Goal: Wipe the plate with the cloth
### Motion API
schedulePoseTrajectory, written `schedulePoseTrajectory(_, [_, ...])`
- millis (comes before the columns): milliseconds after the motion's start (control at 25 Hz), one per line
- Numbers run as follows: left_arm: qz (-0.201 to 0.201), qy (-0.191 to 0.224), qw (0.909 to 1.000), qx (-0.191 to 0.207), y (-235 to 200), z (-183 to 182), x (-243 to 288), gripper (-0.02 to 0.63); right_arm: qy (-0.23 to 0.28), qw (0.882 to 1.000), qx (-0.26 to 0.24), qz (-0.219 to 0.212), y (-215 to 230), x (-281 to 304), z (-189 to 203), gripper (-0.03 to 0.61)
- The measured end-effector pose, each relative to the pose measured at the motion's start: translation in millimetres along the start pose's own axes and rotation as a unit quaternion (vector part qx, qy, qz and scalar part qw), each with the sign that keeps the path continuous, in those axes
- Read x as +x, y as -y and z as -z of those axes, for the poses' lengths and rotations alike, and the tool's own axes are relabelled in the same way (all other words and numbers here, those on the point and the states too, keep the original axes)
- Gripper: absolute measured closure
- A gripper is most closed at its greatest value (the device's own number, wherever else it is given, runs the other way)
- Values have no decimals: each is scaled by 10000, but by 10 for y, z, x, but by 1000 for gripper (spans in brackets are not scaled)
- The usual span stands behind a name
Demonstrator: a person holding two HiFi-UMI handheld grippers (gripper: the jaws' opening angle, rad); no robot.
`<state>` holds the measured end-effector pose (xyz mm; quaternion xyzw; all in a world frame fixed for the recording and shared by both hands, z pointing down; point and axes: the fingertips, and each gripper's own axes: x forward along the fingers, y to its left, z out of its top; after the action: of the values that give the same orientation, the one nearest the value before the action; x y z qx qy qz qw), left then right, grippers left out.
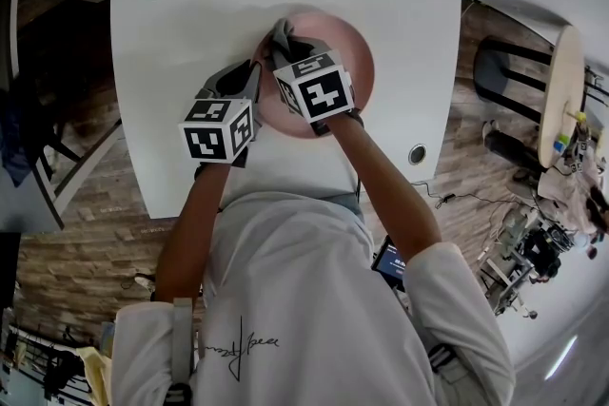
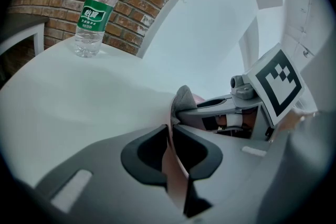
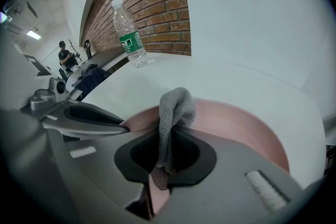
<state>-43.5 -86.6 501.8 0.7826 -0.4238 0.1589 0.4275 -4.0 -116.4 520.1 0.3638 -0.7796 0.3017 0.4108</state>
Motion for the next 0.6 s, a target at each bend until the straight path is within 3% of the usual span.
schedulePoseTrajectory(600, [-28, 22, 10000, 5, -3, -6, 5, 569, -111, 9994, 0, -322, -172, -2, 80, 543])
